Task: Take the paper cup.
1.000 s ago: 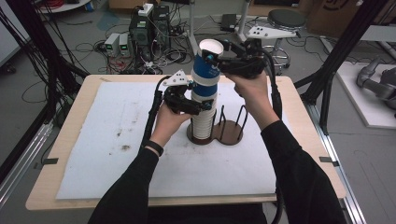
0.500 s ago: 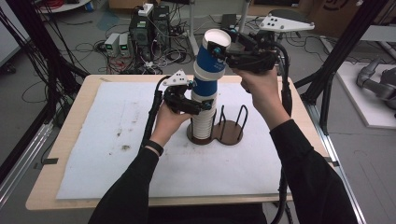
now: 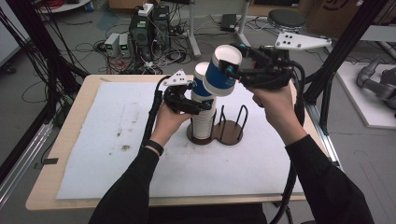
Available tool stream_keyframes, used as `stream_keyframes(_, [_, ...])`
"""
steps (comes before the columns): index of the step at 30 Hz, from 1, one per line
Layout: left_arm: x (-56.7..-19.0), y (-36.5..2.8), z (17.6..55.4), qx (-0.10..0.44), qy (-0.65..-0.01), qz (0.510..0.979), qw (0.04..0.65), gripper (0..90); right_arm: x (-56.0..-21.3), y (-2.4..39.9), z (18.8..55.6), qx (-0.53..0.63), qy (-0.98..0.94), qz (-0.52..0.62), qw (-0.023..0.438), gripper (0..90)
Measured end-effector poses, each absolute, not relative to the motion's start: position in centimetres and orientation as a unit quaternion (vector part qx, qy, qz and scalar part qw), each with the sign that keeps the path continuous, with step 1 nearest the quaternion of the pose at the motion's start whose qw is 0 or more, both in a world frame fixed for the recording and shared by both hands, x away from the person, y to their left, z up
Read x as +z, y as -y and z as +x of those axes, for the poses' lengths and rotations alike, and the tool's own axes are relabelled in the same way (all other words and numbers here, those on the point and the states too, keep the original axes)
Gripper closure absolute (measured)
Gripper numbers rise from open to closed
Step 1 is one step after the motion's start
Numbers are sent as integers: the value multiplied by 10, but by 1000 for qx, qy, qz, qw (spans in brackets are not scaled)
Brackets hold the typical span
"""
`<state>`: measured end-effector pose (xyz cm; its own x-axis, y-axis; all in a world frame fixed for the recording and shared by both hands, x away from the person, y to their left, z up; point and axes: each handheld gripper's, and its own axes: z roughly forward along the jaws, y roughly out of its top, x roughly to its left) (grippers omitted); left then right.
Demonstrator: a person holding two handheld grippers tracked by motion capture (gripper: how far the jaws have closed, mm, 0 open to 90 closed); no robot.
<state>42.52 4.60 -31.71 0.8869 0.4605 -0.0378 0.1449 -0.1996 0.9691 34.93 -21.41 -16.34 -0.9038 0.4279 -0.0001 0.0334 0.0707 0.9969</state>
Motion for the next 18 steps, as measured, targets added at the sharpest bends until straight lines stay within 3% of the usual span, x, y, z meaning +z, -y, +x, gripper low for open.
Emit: stream_keyframes(18, [-317, -46, 425, 133, -197, 763, 601, 114, -225, 234, 323, 651, -732, 160, 120, 309])
